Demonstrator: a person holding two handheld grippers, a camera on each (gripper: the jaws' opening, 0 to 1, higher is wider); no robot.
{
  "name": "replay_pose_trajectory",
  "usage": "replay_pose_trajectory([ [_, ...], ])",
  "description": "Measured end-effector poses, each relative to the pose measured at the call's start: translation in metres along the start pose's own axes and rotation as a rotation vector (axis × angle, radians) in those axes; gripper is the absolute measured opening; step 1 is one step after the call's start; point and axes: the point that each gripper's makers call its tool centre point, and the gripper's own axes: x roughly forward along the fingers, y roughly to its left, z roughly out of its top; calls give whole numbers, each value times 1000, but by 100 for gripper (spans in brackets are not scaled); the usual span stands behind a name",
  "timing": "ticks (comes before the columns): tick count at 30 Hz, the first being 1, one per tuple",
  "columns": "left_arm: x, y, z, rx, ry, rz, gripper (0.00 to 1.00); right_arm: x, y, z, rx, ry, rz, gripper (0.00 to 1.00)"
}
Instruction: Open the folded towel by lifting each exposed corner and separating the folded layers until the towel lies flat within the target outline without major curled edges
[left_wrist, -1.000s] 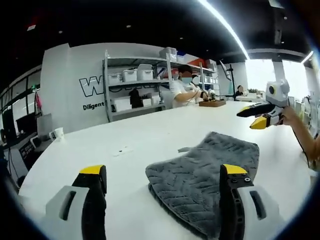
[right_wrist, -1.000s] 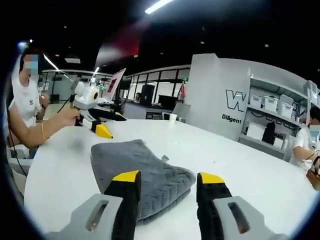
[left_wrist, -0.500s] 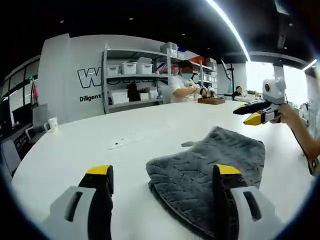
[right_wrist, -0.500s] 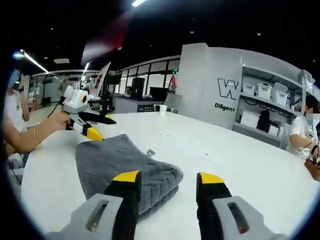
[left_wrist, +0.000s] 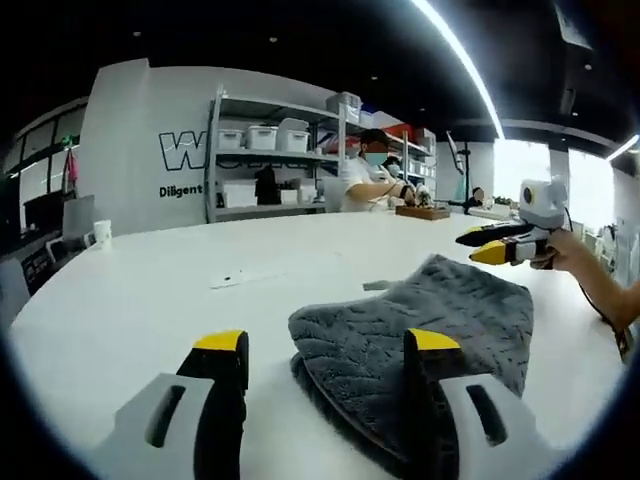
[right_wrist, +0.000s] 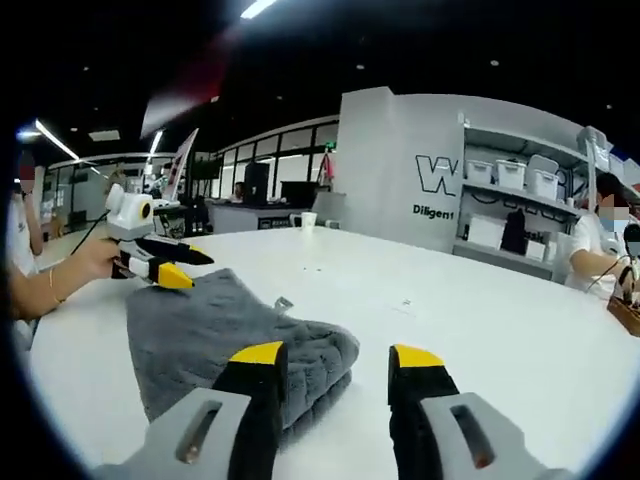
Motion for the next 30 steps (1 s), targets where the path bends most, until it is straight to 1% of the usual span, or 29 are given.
replay_pose_trajectory([
  [1,1,1,-3,-9,4,-1,59,4,6,-5,-4,9,15,36],
  [3,1,2,-4,-27,-1,0,57,8,13,-9,1,20,39,34],
  [5,2,2,-5,-49,-6,-5,52,10,17,-10,1,18,55,30],
  [7,3,2,-6,-83,-15,-11,49,11,20,-11,14,17,64,29],
  [14,7,0,-10,-110,-11,-19,47,11,20,-14,23,22,63,29],
  [18,10,-2,-14,-131,-9,-25,41,13,20,-24,40,40,64,28],
  [19,11,-1,-16,-157,-9,-13,40,14,19,-30,44,54,62,28],
  [22,12,-3,-17,-164,-9,-19,38,15,18,-29,66,48,66,27],
  [25,13,-3,-17,-169,-12,-21,36,15,18,-29,66,49,63,27],
  [27,13,-5,-18,-168,-13,-29,31,15,20,-30,87,48,75,23],
  [28,13,-8,-18,-175,-17,-39,29,16,23,-30,106,37,95,22],
  [29,13,-10,-15,-171,-36,-36,29,16,24,-29,111,32,100,21],
  [30,13,-10,-16,-159,-35,-29,29,16,24,-29,112,32,100,21],
])
